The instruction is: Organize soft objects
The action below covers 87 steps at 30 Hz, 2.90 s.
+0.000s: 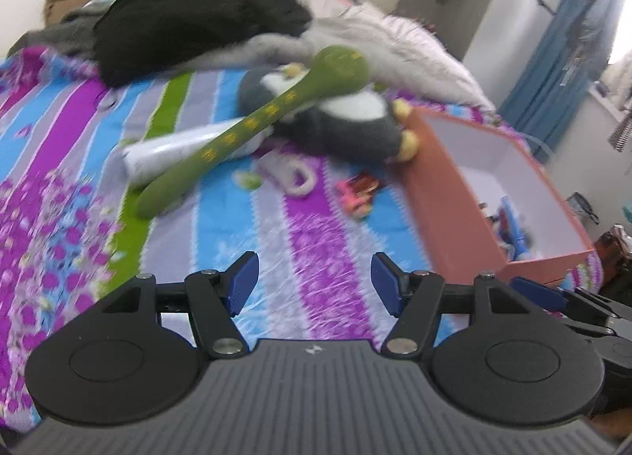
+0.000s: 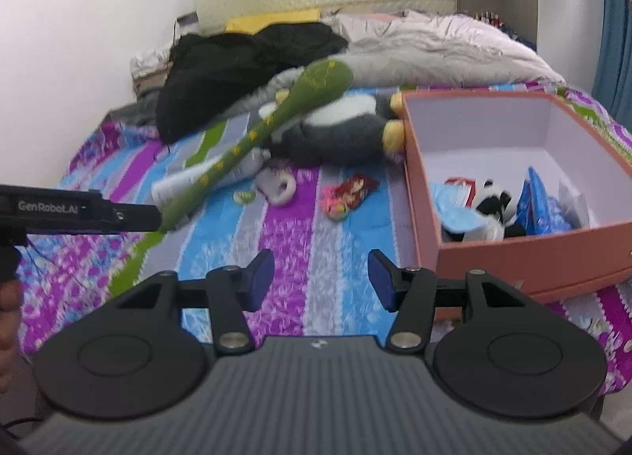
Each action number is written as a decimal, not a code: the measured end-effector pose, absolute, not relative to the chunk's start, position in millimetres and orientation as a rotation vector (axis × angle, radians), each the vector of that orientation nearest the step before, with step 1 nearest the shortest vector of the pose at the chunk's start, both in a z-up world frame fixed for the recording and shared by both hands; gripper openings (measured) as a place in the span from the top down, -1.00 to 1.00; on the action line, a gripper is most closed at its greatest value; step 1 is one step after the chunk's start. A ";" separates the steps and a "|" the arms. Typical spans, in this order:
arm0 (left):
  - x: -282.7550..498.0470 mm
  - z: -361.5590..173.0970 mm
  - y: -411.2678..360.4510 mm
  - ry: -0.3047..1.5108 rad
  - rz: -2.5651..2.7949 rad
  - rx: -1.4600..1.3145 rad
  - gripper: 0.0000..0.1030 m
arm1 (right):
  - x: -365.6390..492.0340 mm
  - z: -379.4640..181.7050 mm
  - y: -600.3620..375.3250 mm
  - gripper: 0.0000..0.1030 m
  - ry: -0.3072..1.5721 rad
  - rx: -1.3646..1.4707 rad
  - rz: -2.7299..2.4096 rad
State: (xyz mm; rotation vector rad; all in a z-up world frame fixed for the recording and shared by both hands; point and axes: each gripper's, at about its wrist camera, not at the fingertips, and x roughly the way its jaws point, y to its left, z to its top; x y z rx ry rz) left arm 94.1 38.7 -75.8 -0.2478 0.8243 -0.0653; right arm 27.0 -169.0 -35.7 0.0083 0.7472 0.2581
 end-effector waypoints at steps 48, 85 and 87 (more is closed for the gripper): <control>335.9 -225.1 65.3 0.896 0.017 -0.487 0.17 | 218.8 -167.4 -127.4 0.00 0.806 -0.134 0.289; 200.9 -180.6 60.5 0.936 -0.126 -0.520 0.82 | 121.1 -125.4 -128.0 0.36 0.809 -0.216 0.280; 191.5 -182.7 57.3 0.967 -0.134 -0.512 0.82 | 110.9 -125.3 -128.9 0.36 0.820 -0.219 0.285</control>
